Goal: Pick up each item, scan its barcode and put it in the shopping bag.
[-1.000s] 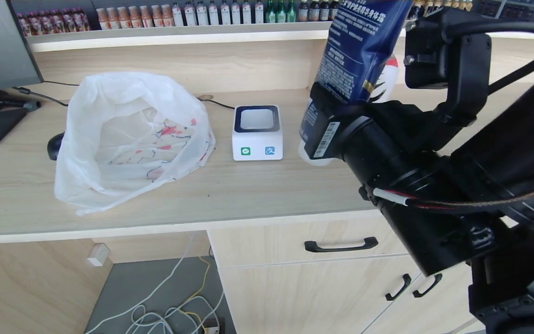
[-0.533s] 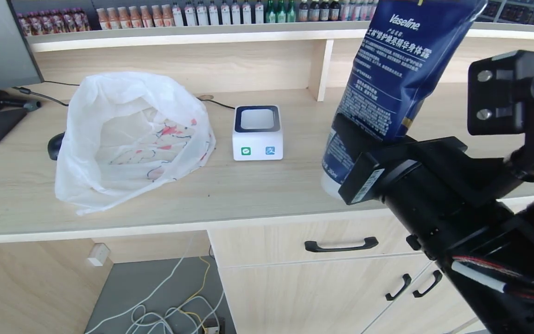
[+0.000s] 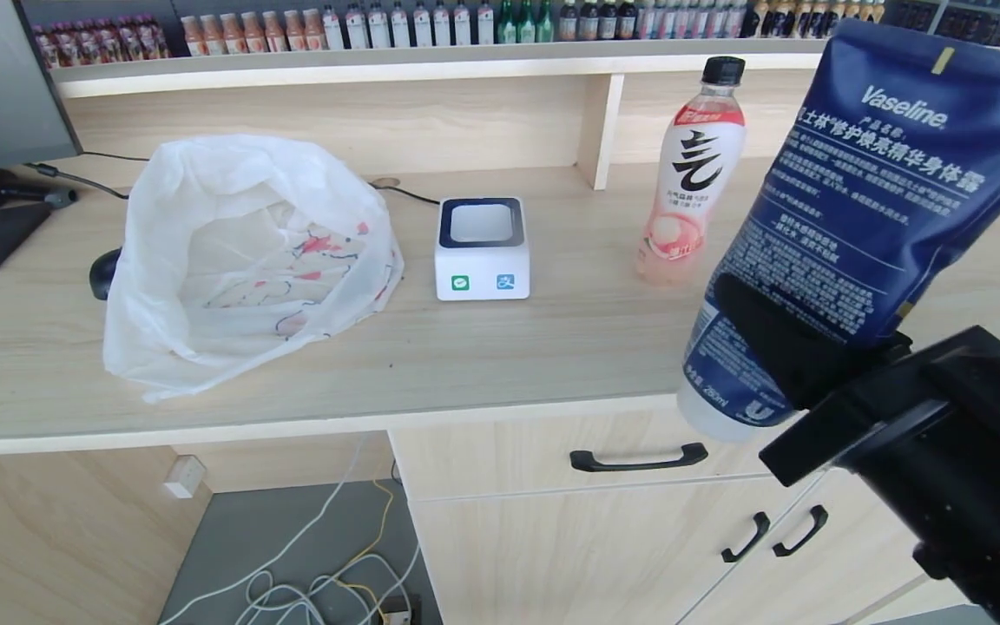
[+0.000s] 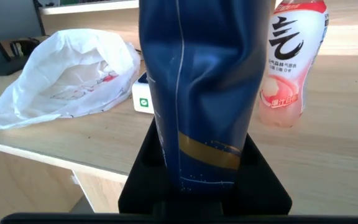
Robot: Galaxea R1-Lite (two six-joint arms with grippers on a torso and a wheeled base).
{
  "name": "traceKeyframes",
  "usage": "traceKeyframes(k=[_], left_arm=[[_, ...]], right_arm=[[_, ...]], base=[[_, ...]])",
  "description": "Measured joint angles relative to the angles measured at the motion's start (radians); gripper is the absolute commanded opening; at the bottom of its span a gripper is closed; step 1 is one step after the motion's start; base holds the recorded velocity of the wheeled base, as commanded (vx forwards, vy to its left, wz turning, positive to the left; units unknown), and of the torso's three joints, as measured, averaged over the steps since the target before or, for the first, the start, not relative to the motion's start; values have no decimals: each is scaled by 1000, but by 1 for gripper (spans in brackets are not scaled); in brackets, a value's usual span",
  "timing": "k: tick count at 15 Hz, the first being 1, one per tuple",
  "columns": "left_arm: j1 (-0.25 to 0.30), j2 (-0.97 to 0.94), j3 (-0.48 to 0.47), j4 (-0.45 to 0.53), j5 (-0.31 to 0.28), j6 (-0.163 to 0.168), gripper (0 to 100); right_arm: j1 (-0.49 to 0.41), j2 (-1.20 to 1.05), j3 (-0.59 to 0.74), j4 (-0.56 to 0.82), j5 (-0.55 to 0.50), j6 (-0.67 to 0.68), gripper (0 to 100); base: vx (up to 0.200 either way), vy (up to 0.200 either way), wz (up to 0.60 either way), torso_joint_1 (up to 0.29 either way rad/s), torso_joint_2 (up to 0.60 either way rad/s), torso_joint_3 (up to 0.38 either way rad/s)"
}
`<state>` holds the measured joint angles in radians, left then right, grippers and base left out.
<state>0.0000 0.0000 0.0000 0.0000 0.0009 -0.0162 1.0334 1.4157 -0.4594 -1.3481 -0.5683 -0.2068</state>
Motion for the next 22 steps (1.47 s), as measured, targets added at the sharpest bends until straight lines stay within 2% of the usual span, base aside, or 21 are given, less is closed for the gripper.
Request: traceKeyframes(k=[4, 8, 12, 16, 17, 22], left_arm=[[0, 0, 0, 0, 0, 0, 100], [0, 0, 0, 0, 0, 0, 100], [0, 0, 0, 0, 0, 0, 100], [0, 0, 0, 0, 0, 0, 100], [0, 0, 0, 0, 0, 0, 100], [0, 0, 0, 0, 0, 0, 100]], right_arm=[[59, -62, 23, 0, 19, 69, 0], [66, -77, 13, 7, 144, 86, 0], [66, -78, -81, 96, 190, 197, 0], [46, -84, -144, 203, 312, 304, 0], [32, -87, -145, 231, 381, 346, 0], [-131, -88, -134, 272, 658, 507, 0]], base=[[0, 0, 0, 0, 0, 0], [0, 0, 0, 0, 0, 0], [0, 0, 0, 0, 0, 0], [0, 0, 0, 0, 0, 0], [0, 0, 0, 0, 0, 0], [0, 0, 0, 0, 0, 0]])
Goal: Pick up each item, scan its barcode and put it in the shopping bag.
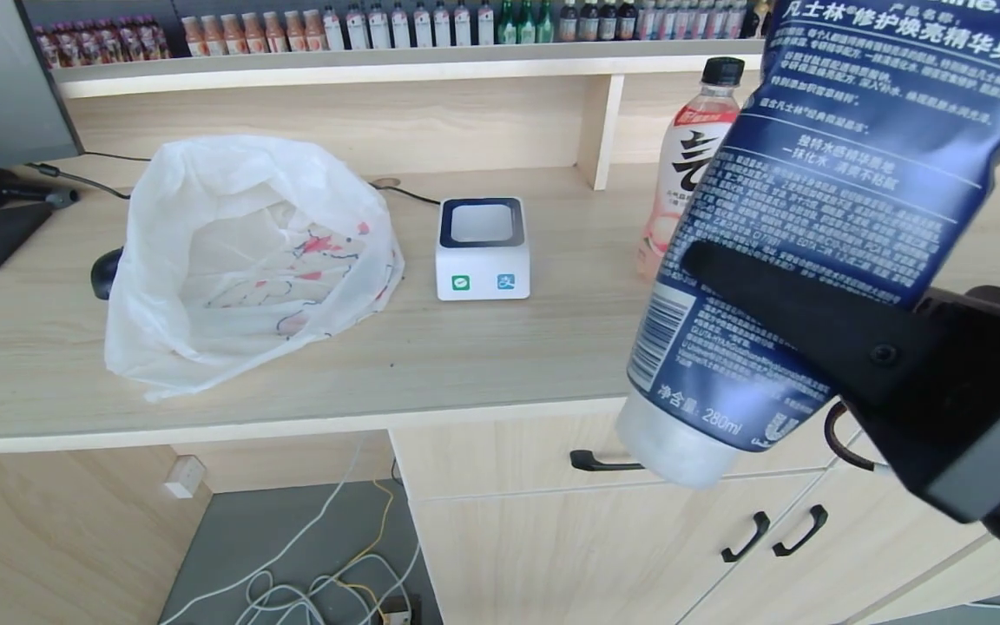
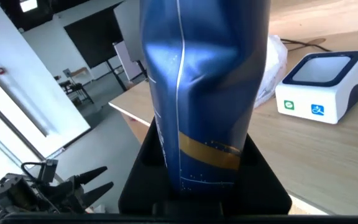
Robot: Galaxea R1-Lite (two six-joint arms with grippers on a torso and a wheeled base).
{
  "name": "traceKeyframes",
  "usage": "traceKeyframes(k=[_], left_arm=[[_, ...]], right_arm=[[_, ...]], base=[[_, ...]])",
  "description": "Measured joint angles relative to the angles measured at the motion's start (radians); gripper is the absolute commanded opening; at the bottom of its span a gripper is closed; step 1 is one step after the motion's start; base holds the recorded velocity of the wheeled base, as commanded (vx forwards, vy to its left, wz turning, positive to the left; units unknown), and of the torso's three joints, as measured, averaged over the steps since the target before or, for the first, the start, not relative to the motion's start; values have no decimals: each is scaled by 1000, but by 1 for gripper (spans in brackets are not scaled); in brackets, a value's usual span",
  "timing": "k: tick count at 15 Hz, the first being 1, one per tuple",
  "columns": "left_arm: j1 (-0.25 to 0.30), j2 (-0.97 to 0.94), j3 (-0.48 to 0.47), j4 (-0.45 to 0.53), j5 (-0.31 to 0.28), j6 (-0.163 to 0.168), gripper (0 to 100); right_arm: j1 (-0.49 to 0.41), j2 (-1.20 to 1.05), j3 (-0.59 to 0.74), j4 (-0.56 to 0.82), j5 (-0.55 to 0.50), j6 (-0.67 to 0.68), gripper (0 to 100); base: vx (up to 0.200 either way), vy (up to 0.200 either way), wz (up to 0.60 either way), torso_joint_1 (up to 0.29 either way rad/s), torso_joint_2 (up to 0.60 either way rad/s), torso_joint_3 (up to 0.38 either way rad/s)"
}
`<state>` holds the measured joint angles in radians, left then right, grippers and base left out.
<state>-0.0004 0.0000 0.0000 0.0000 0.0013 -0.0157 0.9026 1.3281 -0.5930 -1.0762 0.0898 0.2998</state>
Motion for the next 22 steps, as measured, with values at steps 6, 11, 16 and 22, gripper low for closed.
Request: traceKeyframes(k=[6, 11, 16, 22], left_arm=[[0, 0, 0, 0, 0, 0, 100], [0, 0, 0, 0, 0, 0, 100], [0, 0, 0, 0, 0, 0, 100], [0, 0, 0, 0, 0, 0, 100]], right_arm=[[-83, 25, -7, 0, 103, 22, 0], [-98, 27, -6, -1, 153, 25, 0], [-124, 42, -2, -4, 247, 134, 0], [-280, 49, -55, -8, 423, 224, 0]], base=[[0, 0, 0, 0, 0, 0], [0, 0, 0, 0, 0, 0], [0, 0, 0, 0, 0, 0], [0, 0, 0, 0, 0, 0]])
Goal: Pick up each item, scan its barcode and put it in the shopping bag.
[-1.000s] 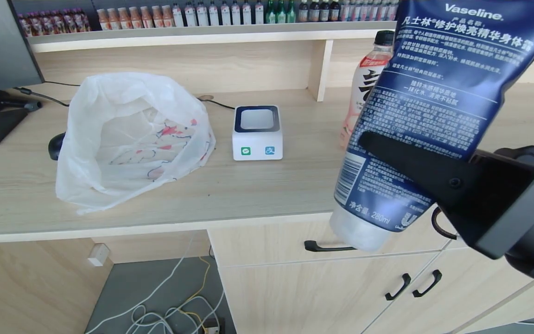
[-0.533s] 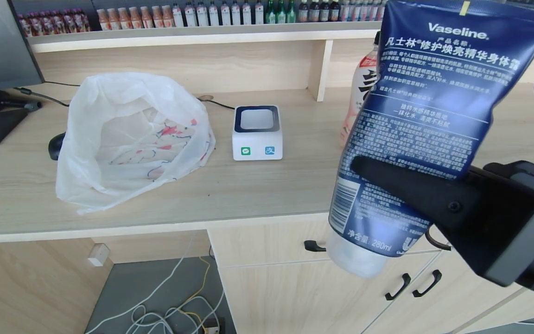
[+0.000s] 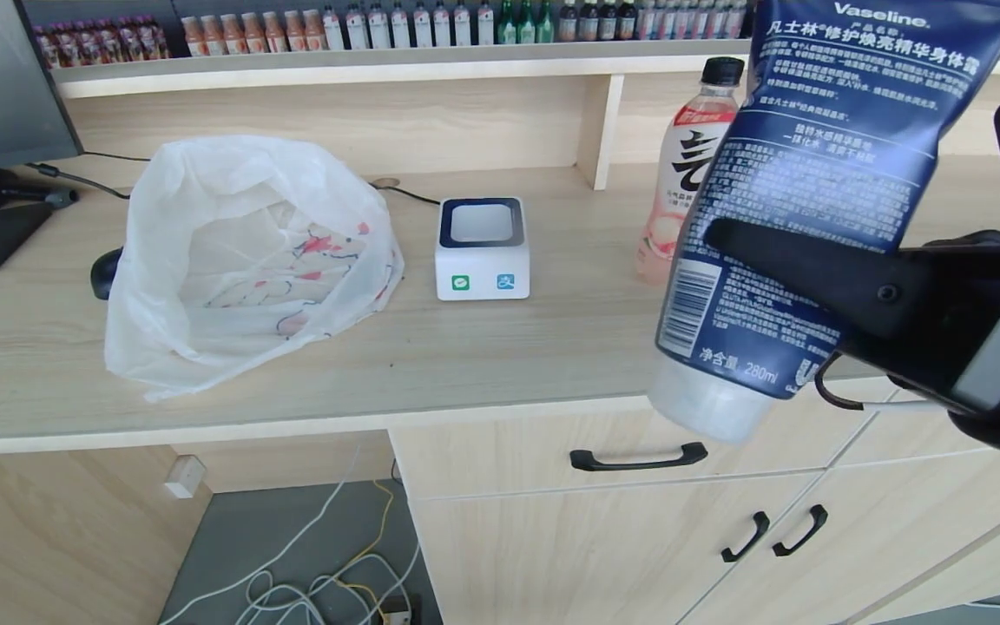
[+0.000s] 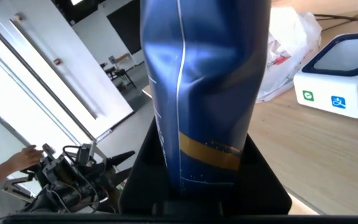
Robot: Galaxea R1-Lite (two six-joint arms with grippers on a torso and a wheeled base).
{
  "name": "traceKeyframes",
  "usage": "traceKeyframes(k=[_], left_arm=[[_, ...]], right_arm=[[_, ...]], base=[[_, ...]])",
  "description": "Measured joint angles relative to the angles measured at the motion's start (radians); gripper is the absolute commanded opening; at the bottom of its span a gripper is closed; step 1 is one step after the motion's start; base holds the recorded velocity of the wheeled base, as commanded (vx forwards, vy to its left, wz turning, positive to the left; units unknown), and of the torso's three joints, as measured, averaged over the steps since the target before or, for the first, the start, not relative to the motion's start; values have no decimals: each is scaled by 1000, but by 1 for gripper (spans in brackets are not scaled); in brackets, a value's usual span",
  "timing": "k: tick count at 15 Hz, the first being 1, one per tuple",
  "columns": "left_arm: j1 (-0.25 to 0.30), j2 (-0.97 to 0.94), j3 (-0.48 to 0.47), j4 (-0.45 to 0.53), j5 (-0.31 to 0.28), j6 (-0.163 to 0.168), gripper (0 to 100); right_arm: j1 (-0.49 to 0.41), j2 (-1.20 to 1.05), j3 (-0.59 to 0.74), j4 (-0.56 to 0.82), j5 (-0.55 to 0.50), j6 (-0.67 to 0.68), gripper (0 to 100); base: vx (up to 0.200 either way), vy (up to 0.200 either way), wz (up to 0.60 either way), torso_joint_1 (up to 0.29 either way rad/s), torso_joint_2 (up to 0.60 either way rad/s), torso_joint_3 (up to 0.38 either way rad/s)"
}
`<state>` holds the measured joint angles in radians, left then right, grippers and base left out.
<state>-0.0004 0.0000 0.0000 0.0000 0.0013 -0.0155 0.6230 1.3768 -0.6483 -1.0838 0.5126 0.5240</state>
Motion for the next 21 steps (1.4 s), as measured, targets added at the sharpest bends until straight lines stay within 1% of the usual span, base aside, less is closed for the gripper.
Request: traceKeyframes(k=[3, 7, 11, 21], left_arm=[[0, 0, 0, 0, 0, -1, 100], [0, 0, 0, 0, 0, 0, 100], [0, 0, 0, 0, 0, 0, 100], [0, 0, 0, 0, 0, -1, 100]], right_arm=[[-10, 1, -4, -4, 1, 50, 0], [-11, 4, 13, -77, 3, 108, 0], [-11, 9, 40, -91, 3, 117, 0], [-12, 14, 46, -96, 4, 119, 0]], base=[[0, 0, 0, 0, 0, 0], [0, 0, 0, 0, 0, 0], [0, 0, 0, 0, 0, 0], [0, 0, 0, 0, 0, 0]])
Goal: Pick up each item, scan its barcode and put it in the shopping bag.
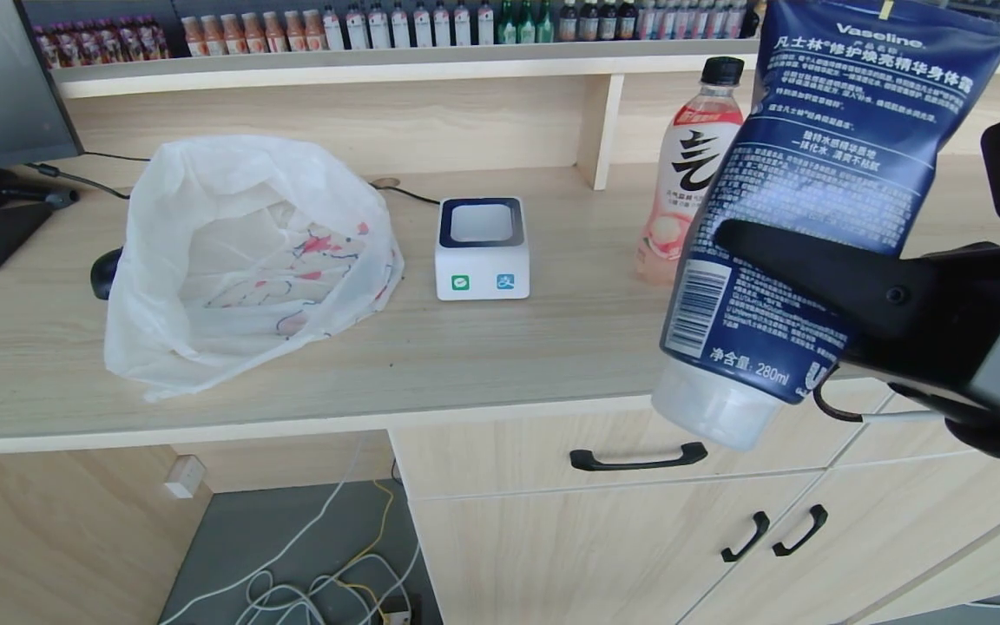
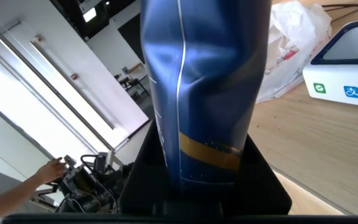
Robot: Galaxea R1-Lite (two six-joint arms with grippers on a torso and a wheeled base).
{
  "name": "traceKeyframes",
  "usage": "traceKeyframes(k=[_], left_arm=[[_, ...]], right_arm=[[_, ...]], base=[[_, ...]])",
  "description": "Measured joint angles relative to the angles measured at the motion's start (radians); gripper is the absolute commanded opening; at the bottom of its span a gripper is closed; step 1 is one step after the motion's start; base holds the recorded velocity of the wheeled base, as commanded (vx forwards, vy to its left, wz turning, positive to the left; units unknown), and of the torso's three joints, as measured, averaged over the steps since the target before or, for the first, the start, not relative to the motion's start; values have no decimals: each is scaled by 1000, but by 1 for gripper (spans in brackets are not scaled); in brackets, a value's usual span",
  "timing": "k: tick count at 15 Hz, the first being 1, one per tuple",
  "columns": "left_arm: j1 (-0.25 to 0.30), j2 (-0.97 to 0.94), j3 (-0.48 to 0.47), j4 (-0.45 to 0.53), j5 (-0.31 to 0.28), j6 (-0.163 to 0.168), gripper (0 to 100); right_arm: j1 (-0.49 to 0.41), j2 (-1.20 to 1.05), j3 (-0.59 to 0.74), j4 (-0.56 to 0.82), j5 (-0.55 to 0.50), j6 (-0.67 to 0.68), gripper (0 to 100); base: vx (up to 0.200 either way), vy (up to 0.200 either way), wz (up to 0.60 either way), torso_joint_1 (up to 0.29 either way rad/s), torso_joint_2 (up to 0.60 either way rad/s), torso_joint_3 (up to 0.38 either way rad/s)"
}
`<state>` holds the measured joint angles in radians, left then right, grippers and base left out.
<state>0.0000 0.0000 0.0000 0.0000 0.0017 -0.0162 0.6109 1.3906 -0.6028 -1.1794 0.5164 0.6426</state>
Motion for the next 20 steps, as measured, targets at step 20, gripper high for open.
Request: traceKeyframes(k=[20], left_arm=[[0, 0, 0, 0, 0, 0, 100]], right_arm=[[0, 93, -15, 7, -459, -526, 0]], base=[[0, 0, 0, 0, 0, 0]])
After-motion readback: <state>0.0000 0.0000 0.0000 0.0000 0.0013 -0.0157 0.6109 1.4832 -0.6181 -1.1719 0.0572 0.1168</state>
